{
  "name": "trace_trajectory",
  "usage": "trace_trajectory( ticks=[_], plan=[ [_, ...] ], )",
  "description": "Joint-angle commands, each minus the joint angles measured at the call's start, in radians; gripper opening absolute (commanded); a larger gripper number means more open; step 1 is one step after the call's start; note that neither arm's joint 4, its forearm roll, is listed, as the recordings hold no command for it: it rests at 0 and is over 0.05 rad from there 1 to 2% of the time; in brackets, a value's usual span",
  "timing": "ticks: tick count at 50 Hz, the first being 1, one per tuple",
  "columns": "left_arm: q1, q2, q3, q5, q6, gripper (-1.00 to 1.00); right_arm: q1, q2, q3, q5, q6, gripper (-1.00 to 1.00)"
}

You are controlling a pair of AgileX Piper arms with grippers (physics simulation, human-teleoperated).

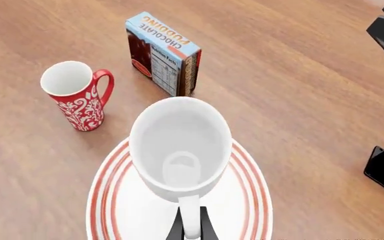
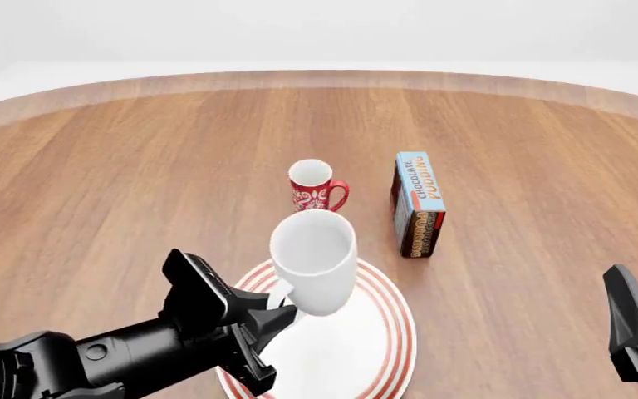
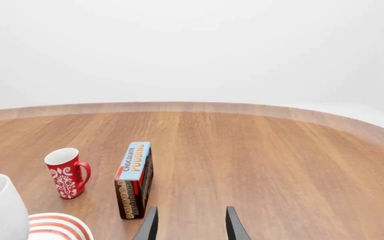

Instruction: Pick up the white mug and put it on the plate, and put the chocolate pudding to the right of the plate.

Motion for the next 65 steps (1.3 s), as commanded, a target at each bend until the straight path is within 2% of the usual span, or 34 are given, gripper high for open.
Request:
trace_trajectory(
  ticks=[1,65],
  plan=[
    [0.009,-0.001,0.018,0.001,-0.005,-1.0,0.0,0.0,0.0,0.0,-0.001,1.0],
    [0.039,0.151,0.081,-0.149,-0.063,-1.0,0.0,0.0,0.0,0.0,0.0,1.0]
  ],
)
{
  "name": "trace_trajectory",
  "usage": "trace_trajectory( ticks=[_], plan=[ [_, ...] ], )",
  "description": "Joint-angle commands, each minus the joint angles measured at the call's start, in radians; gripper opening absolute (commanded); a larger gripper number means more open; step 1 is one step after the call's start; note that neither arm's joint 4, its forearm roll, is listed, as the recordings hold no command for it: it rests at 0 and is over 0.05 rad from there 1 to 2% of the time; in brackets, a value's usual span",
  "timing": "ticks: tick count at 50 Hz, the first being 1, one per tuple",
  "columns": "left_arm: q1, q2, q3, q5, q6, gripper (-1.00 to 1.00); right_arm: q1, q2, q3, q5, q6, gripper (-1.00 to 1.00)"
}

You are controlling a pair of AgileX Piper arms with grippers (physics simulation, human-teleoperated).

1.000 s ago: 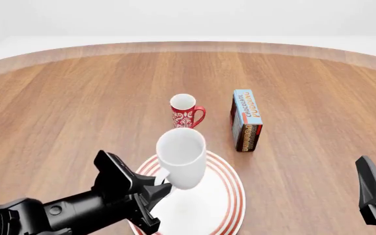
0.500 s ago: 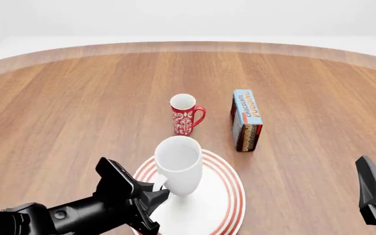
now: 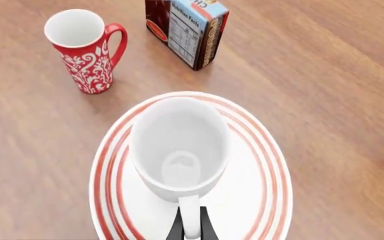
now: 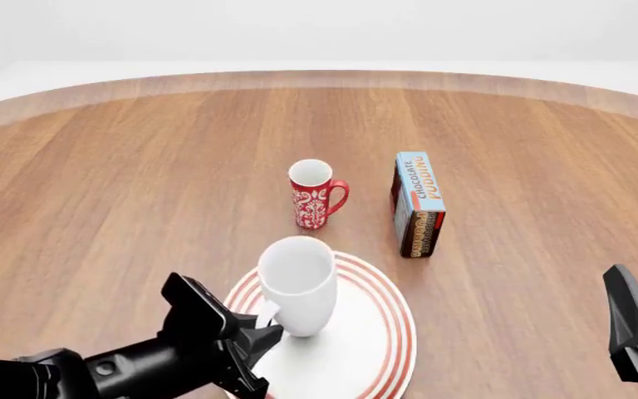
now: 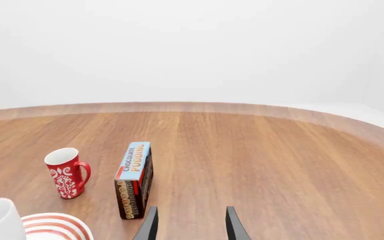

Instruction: Pick up the white mug and put it on the plate, and put the chocolate pudding to the right of the plate.

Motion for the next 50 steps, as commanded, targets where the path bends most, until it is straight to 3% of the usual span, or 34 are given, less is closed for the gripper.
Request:
trace_trajectory(
  ticks=[1,47,48,50],
  plan=[
    [-0.002,0.023,0.001,-0.026,-0.007,-1.0,0.0,0.0,0.0,0.0,0.0,1.0],
    [-0.02,0.097,0.011,-0.084,-0.044,-1.0,0.0,0.0,0.0,0.0,0.0,1.0],
    [-0.021,0.099,0.011,-0.083,-0.045,1.0,0.0,0.0,0.0,0.0,0.0,1.0],
    [-0.021,0.1,0.01,-0.082,-0.045,1.0,0.0,0.0,0.0,0.0,0.0,1.0]
  ],
)
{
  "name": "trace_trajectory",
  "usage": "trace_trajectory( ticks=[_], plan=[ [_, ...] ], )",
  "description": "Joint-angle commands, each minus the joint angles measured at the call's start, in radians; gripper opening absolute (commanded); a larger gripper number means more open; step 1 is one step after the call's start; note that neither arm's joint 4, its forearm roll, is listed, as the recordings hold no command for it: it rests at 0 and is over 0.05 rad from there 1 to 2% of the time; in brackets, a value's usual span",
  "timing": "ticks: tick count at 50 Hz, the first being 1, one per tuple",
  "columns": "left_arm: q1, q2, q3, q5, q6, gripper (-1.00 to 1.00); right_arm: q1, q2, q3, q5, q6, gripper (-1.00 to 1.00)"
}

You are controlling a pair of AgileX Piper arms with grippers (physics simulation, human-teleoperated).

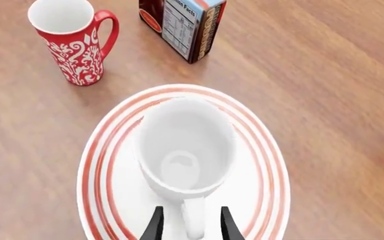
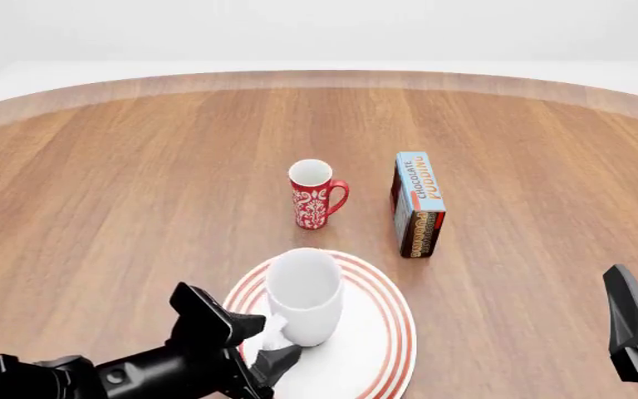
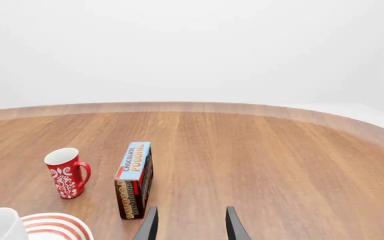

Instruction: Pick up the white mug and put it on the plate, and put the chocolate pudding to the right of the plate.

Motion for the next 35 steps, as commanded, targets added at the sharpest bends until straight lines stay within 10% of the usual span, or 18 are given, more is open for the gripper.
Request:
trace_trajectory(
  ticks=[1,35],
  plan=[
    [-0.006,0.018,-0.004,0.004,-0.002,1.0,0.0,0.0,0.0,0.0,0.0,1.0],
    [0.0,-0.128,-0.002,0.116,0.006,1.0,0.001,0.0,-0.001,-0.001,-0.004,1.0]
  ],
)
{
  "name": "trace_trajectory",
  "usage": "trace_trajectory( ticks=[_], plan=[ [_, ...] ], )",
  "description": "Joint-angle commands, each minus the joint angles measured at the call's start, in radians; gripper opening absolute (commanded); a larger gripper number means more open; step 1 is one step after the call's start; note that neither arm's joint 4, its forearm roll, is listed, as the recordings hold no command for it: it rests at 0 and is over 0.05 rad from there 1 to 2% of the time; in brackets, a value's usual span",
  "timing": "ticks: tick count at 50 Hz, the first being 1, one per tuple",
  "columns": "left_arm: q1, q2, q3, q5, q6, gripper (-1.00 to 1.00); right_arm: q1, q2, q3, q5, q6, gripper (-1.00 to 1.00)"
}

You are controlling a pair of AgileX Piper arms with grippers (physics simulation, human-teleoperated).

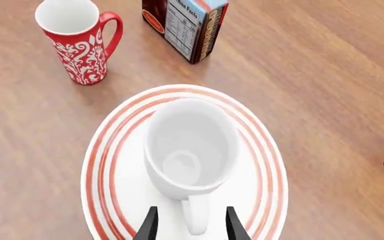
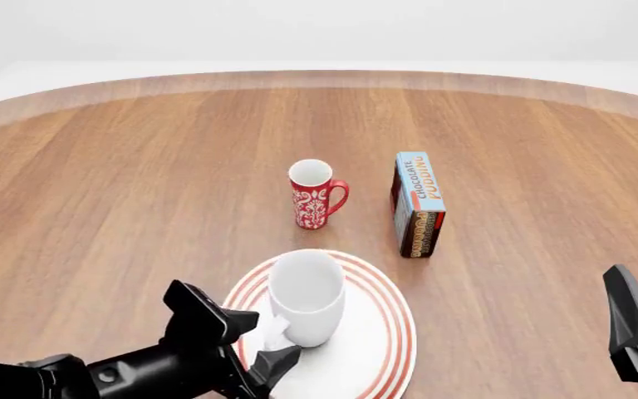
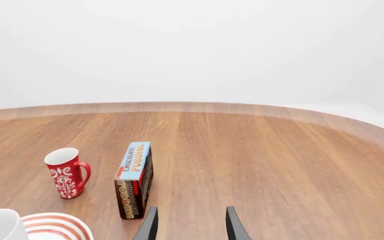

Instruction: Pick up the white mug and put it on the plate, and put the chocolate pudding to the right of the plate.

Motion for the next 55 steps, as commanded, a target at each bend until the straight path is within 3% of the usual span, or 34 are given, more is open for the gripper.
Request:
trace_trajectory(
  ticks=[1,36,55],
  plan=[
    [0.002,-0.071,-0.001,0.053,0.006,1.0,0.001,0.0,-0.001,-0.001,-0.004,1.0],
    [-0.021,-0.359,-0.066,0.295,0.045,1.0,0.001,-0.001,-0.001,-0.002,-0.008,1.0],
    [0.043,-0.571,-0.175,0.523,0.162,1.0,0.0,-0.001,-0.001,-0.001,-0.01,1.0]
  ],
)
